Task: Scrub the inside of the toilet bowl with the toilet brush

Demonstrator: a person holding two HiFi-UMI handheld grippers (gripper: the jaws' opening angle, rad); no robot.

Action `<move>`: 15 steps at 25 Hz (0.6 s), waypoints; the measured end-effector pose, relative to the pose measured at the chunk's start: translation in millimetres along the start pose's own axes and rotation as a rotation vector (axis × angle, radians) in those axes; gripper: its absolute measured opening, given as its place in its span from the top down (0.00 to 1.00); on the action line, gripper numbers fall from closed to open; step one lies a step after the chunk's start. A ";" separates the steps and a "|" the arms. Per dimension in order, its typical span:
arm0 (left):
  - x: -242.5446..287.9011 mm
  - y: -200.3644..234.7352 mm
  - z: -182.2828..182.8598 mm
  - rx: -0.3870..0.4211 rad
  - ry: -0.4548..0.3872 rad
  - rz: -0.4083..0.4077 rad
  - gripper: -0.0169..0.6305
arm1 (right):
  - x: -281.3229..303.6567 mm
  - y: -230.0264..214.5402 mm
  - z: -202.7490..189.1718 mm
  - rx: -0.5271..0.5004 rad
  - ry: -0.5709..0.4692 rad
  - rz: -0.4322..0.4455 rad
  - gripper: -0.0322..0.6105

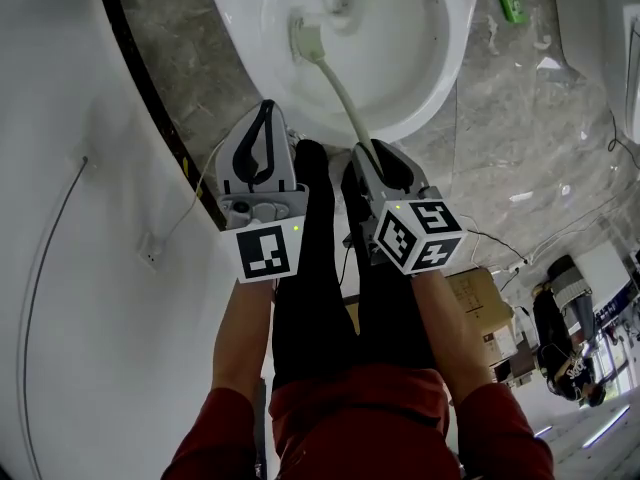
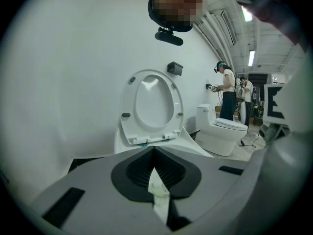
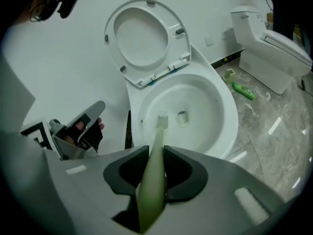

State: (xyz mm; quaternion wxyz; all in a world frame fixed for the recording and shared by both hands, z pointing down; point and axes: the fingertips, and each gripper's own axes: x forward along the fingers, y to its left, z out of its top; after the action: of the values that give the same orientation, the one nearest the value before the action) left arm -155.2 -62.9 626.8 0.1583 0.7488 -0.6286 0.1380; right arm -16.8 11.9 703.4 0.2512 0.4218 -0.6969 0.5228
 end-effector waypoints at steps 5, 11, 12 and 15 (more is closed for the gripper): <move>2.0 -0.4 -2.6 -0.011 0.001 -0.009 0.96 | 9.5 -47.0 -7.1 -0.207 0.032 -0.209 0.79; 2.4 -4.3 -2.4 -0.012 0.003 -0.024 0.97 | -18.3 -64.3 47.4 -0.490 -0.105 -0.419 0.79; 2.8 -5.6 -2.1 -0.012 0.002 -0.025 0.97 | -22.2 -63.2 56.2 -0.513 -0.136 -0.435 0.79; 3.3 -12.4 -0.6 -0.009 0.004 -0.033 0.97 | -20.0 -67.1 61.2 -0.532 -0.153 -0.444 0.79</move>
State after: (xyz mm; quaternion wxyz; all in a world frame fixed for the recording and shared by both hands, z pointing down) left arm -142.4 -63.6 627.9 0.1652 0.7580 -0.6166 0.1343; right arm 56.3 -45.7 702.2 0.4070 0.5207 -0.7168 0.2224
